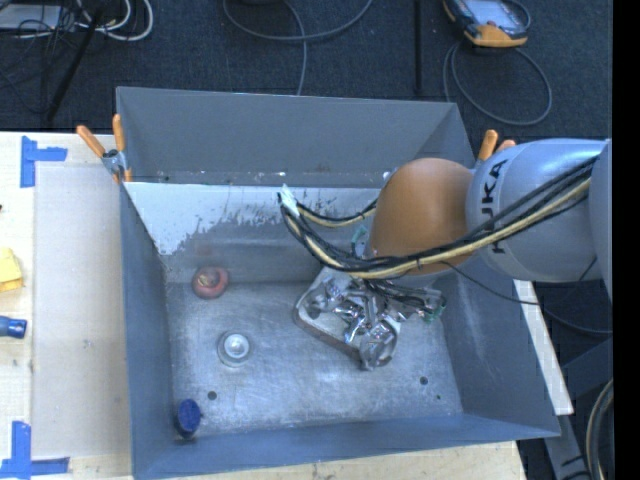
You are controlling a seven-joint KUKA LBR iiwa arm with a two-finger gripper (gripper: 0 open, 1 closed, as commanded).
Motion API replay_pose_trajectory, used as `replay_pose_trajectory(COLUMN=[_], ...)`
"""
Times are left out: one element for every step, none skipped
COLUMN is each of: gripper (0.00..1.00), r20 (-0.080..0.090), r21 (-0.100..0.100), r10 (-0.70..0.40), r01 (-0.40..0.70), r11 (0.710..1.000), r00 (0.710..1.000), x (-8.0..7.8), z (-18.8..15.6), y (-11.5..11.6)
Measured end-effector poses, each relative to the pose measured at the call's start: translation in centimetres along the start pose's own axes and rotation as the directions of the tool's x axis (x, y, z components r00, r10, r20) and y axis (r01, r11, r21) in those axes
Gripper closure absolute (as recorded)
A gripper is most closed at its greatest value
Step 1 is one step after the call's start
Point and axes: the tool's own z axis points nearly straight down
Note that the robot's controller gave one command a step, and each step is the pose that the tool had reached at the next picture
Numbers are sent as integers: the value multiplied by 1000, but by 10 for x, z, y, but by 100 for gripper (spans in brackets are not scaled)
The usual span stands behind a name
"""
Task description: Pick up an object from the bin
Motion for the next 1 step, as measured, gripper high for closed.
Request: replay_pose_trajectory(gripper=[100], r20=[-4], r21=[10], r10=[5], r01=[-5], r11=[1000], r00=[1000], x=[2], z=[-3], y=[-6])
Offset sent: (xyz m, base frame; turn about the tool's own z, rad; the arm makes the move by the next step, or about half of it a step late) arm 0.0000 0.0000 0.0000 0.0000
